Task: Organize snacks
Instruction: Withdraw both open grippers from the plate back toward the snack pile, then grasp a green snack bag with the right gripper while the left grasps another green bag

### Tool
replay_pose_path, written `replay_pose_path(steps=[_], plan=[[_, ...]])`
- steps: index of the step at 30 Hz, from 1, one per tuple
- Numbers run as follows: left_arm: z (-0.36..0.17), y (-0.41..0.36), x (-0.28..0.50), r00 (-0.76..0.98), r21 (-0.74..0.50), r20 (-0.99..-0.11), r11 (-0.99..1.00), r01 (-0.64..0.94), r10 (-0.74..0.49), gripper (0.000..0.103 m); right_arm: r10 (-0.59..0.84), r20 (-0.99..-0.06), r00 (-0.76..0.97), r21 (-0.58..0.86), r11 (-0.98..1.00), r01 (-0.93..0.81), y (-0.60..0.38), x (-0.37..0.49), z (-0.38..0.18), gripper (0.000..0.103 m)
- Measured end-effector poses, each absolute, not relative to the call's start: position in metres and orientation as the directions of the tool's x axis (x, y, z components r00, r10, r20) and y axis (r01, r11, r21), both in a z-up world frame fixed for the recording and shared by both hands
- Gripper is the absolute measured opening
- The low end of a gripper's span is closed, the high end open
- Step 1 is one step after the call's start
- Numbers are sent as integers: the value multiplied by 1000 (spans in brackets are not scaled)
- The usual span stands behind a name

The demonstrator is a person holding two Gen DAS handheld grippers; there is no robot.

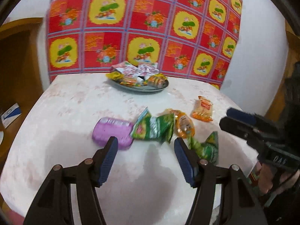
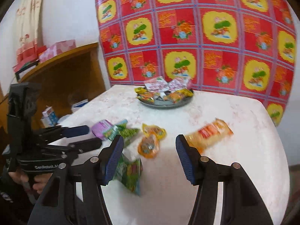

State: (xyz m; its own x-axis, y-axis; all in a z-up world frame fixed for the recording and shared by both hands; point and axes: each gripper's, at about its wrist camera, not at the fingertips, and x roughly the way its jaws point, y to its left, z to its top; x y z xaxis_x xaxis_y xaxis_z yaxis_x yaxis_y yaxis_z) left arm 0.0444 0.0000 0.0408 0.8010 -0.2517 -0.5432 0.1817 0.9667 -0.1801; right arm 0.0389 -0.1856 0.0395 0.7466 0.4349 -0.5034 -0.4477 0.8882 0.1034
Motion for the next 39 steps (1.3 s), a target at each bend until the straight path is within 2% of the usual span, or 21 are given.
replay_pose_path(steps=[5,8,14,17,19,21,25,27,29,30,31,32,34,37,39], plan=[[25,6,29,805,-261,-489,937,232,-336,66,363,-468,806,45,920,-389,-179,17,15,59],[13,3,22,817,-237,-478,943,235,-324,65,377,-430,820,61,919,-390,-181,6,10,59],[5,-9,11,865,-134,-430,965,224,-260,66,421,-427,800,114,903,-414,-183,0,4,59],[3,-7,10,872,-151,-411,963,222,-266,66,444,-440,781,117,890,-440,-175,0,-3,67],[2,-5,10,876,-160,-403,963,219,-266,66,438,-450,778,113,892,-438,-169,2,-5,80],[2,-3,9,885,-152,-401,970,191,-237,65,416,-457,786,87,901,-426,-160,4,-4,85],[-2,9,8,905,-154,-379,977,144,-193,65,382,-475,793,41,910,-413,-145,9,-2,86],[-3,14,8,910,-151,-376,981,125,-174,61,384,-490,783,37,906,-421,-139,15,-2,86],[-3,17,9,910,-143,-378,982,124,-170,58,378,-512,771,33,906,-423,-132,22,-3,82],[-3,19,9,909,-143,-378,981,133,-178,59,373,-521,768,36,908,-416,-130,25,-5,74],[-3,20,8,908,-143,-377,980,137,-182,59,366,-536,761,43,912,-408,-128,29,-7,59],[-3,20,8,907,-142,-377,979,143,-187,59,366,-560,744,62,913,-403,-129,34,-12,52],[-2,23,8,901,-149,-386,977,153,-200,59,361,-549,754,62,917,-394,-131,34,-14,43],[12,28,14,876,-202,-402,959,198,-265,60,393,-522,757,110,911,-397,-141,35,-14,39],[28,20,19,858,-165,-417,954,252,-299,70,389,-511,767,109,914,-390,-150,33,-14,36]])
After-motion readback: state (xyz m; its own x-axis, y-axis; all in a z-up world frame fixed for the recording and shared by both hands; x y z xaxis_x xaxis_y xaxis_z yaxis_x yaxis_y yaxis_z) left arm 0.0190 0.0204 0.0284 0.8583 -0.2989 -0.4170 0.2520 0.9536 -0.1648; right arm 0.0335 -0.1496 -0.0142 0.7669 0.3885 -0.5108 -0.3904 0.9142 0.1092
